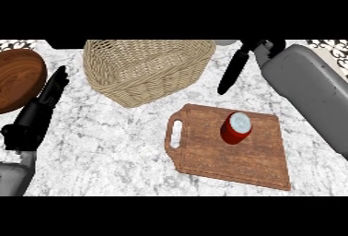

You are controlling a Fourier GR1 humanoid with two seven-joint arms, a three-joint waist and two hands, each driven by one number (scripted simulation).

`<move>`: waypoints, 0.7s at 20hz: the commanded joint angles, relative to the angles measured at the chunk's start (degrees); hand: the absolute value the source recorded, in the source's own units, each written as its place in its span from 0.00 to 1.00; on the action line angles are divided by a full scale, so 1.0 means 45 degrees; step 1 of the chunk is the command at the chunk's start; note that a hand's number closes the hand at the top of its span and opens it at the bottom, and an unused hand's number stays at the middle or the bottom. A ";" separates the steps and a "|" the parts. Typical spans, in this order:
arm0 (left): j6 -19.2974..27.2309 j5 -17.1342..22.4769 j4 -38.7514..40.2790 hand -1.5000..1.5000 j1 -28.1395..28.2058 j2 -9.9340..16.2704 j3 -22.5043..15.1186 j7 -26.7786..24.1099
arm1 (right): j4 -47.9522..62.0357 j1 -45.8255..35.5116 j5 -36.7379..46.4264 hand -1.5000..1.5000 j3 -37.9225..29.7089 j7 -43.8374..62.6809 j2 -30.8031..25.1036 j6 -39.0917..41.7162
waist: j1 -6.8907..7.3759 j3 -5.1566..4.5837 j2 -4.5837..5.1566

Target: Pick the can from the cutting board and place it in the basket

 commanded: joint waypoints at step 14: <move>-0.0692 0.0049 -0.0542 0.50 -0.0236 -0.0043 0.0716 0.0419 | -0.1199 0.3071 -0.0322 0.00 0.1023 0.1378 -0.0454 0.1140 | 0.0251 0.0021 0.0152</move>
